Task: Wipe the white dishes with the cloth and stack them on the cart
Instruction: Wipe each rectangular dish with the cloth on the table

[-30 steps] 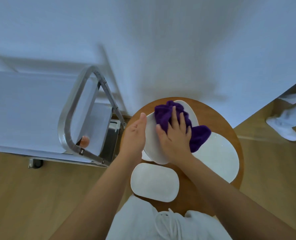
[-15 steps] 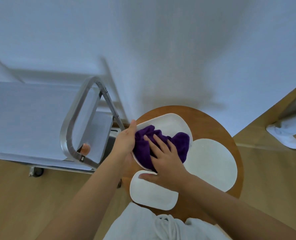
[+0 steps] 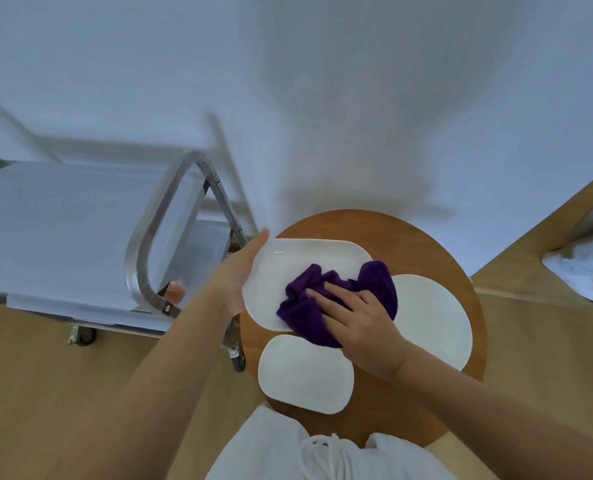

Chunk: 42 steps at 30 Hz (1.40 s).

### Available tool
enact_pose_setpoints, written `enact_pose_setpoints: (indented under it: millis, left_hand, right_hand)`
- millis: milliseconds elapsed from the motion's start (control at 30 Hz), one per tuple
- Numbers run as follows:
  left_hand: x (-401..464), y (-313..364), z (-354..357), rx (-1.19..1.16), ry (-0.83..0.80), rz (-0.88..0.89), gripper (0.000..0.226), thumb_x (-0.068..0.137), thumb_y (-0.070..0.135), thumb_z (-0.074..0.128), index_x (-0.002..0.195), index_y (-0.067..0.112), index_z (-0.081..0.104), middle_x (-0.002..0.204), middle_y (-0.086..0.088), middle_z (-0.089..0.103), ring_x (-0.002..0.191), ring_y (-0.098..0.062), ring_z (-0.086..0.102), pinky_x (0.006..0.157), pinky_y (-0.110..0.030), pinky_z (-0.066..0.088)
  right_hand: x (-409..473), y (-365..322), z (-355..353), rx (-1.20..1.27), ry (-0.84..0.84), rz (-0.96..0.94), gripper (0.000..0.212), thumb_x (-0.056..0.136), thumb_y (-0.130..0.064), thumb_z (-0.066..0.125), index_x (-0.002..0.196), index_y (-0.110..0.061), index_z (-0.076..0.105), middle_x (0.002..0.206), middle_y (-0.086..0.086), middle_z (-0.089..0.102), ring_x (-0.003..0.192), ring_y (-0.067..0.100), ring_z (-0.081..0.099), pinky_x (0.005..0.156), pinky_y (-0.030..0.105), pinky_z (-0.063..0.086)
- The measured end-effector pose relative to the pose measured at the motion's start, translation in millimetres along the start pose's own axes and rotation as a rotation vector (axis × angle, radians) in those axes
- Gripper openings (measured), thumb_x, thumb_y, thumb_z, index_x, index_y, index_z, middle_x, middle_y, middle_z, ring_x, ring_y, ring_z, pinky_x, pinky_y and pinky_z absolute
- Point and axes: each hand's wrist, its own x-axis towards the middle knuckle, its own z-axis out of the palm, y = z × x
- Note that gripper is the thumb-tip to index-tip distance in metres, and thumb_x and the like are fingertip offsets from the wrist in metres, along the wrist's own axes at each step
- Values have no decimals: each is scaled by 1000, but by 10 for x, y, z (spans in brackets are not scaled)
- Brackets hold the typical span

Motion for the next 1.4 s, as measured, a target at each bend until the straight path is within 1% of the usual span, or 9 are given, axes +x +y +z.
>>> enact_pose_setpoints:
  millis: [133,300,567,700,800,1000,1167,1267,1400]
  left_hand:
    - [-181,-489,312,-301,362,63,48,91,42,59,134,22,50,125,-4,59,113,-24,56,101,-53,45]
    - [-311,-631,526,-510,433,6,43,90,55,51,108,18,63,98,-7,73,94,-26,68,79,-41,58]
    - [-364,-322,139,-348,345,56,40,92,59,46,92,19,54,74,-5,73,71,-25,69,46,-30,54]
    - [-343,-154,-63,-142,239,84,42,95,57,40,106,18,51,99,-7,64,93,-30,63,72,-41,57]
    - [-317,-62,-262,-28,119,78,42,96,57,38,102,19,55,98,-5,67,92,-26,64,66,-35,54]
    - [-254,95,-518,331,-122,6,41,95,55,42,102,19,62,81,5,76,83,-17,70,65,-30,54]
    - [-214,120,-541,522,-361,-136,49,92,57,48,113,16,64,97,-4,75,87,-20,73,73,-34,58]
    - [-226,72,-591,303,-364,-143,50,88,58,53,108,14,68,96,-9,74,83,-24,72,67,-33,58]
    - [-295,-205,-594,293,31,72,41,93,53,49,115,21,61,103,-5,70,93,-24,68,80,-39,58]
  right_hand:
    - [219,-188,-61,65,12,289,58,54,-4,88,108,-6,68,106,8,70,95,31,67,65,40,57]
    - [378,-583,31,139,-2,416,48,61,-7,83,107,-11,69,103,5,71,97,27,66,69,38,57]
    - [72,-626,156,52,4,162,80,61,-18,80,132,-18,43,133,1,56,126,27,45,96,40,40]
    - [33,-604,235,-80,75,-2,57,78,-13,63,131,-17,44,137,3,52,128,29,44,97,40,38]
    - [71,-599,259,-120,64,-139,42,88,-14,50,129,-19,47,138,3,51,129,29,40,99,39,33]
    - [141,-659,215,-166,-41,-389,39,80,-22,70,117,-24,58,140,2,49,130,29,38,101,40,32]
    - [163,-832,192,-190,-97,-399,24,83,-27,66,107,-28,64,137,0,52,124,30,45,91,39,41]
    - [192,-842,167,-169,-72,-243,33,84,-23,64,116,-23,61,133,4,56,116,31,54,81,38,50]
    - [252,-850,124,-178,-53,-12,49,68,-14,81,114,-14,66,123,10,62,103,33,63,72,37,52]
